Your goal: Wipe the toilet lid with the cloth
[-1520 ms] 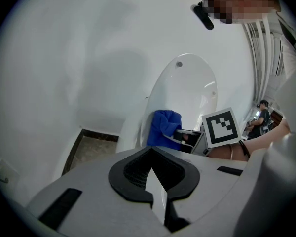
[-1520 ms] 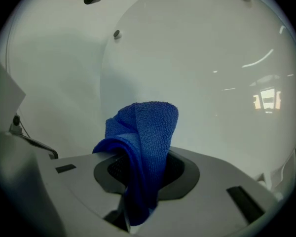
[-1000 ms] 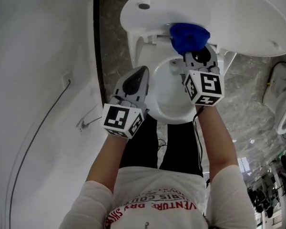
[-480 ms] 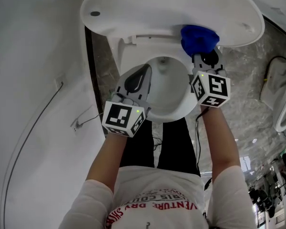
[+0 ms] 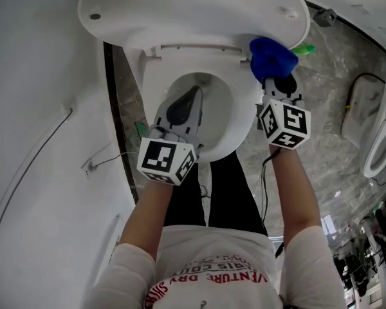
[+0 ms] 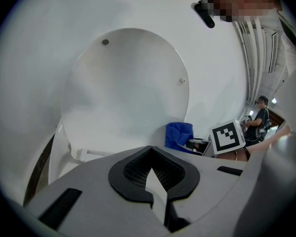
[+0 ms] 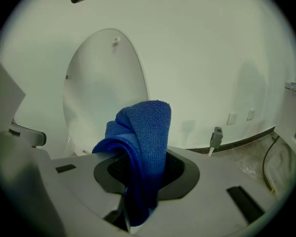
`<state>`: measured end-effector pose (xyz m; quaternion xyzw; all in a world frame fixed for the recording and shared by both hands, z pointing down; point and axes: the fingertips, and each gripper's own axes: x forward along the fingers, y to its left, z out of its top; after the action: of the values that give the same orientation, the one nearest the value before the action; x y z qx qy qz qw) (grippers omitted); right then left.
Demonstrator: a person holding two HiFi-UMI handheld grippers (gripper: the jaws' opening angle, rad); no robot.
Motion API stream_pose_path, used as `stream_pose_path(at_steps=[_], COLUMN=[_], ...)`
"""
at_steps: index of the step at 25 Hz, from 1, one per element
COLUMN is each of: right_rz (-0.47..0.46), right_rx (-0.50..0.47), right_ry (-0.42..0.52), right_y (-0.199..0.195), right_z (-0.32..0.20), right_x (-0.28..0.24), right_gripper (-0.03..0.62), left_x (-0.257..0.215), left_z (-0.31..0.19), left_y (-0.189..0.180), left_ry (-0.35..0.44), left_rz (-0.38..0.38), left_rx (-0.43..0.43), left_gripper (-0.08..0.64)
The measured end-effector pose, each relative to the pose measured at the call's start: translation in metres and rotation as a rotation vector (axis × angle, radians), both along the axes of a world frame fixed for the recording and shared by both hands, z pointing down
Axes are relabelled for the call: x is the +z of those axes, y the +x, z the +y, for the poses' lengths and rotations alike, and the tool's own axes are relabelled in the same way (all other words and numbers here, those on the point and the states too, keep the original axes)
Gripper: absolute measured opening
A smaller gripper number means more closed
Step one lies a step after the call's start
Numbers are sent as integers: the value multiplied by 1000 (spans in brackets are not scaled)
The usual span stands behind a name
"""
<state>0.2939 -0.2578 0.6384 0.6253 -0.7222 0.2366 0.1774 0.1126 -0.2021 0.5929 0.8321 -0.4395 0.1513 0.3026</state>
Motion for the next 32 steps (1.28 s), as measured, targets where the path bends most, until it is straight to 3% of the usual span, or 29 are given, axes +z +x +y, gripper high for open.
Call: stream_pose_path(at_steps=[6,13,21,28,32], right_rz=[27,-35,-56,-68,-36], right_rx=[58,141,114,76,52], right_ry=[-30,-15,124,280,316], right_y=[19,2,-47,-65,-63], right_z=[24,42,17,-29,-50], right_x=[-6,-58,-214,-346,-391], right_gripper=[98,98,98,98,98], left_x=[2,-32,-161,-274,-322], left_z=[36,29,-23,-77,-110], left_y=[-8,-63,-109,-102,-99], left_ry=[-36,-6,109,256,308], left_rz=[15,-7,5,-7,23], left_rx=[-34,-66,-95,-42,-91], left_gripper=[6,6,6,6,6])
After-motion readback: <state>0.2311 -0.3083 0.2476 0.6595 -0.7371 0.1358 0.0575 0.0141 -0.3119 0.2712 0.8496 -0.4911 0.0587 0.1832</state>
